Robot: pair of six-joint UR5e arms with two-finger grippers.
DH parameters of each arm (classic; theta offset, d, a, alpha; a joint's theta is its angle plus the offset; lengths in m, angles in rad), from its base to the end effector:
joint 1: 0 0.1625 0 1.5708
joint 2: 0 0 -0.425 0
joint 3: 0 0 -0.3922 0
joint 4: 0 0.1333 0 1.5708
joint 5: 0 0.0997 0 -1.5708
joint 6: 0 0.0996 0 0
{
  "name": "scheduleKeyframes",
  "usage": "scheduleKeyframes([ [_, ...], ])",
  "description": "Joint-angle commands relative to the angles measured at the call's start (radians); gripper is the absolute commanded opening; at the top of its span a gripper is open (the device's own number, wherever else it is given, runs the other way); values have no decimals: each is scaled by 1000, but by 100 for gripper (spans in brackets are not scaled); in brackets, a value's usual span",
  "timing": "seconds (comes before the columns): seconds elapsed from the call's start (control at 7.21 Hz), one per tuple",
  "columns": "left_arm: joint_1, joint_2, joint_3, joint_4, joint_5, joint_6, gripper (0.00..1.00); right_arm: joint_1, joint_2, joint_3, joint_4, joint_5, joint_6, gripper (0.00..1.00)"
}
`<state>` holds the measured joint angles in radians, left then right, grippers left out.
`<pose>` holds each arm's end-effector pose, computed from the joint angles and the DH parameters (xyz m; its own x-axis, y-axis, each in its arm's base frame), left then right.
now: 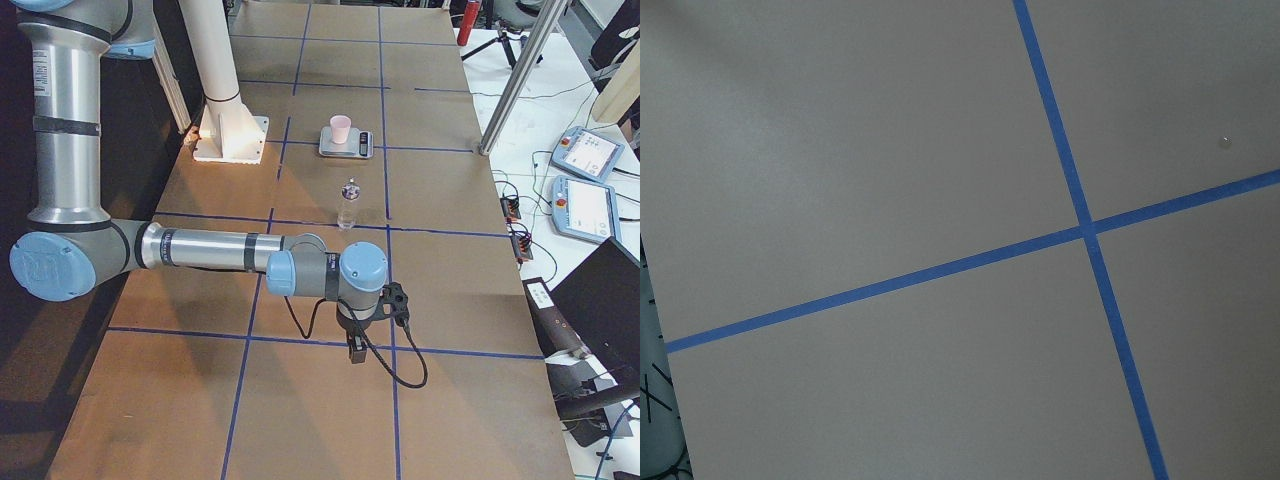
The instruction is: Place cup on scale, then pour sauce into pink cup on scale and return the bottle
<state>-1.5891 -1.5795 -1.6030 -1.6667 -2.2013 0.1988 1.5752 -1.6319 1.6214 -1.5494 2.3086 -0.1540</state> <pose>-0.0838 -0.5039 0.6375 0.7967 0.2599 -0.5456 -0.1420 0.9580 0.2490 0.0684 -0.4664 0.6634 0.7319 -0.1574 0.6630 0.1092 0.9875 0.1139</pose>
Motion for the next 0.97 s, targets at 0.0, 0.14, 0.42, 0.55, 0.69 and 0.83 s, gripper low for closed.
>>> scheduleKeyframes([
  [0.0,1,1,-2,-14,-18,-95,100,0,1,-4,88,0,136,100],
  [0.14,1,-3,-6,-16,-35,-173,100,-1,1,-12,112,0,184,100],
  [0.42,1,-5,-6,-19,-63,-197,100,-1,1,-12,114,0,186,100],
  [0.55,1,-10,-6,-19,-64,-214,100,-1,1,-12,114,0,188,100],
  [0.69,1,-10,-6,-19,-64,-214,100,-1,3,-12,114,0,188,100],
  [0.83,1,-11,-6,-28,-63,-214,100,-1,1,-12,114,0,188,100],
])
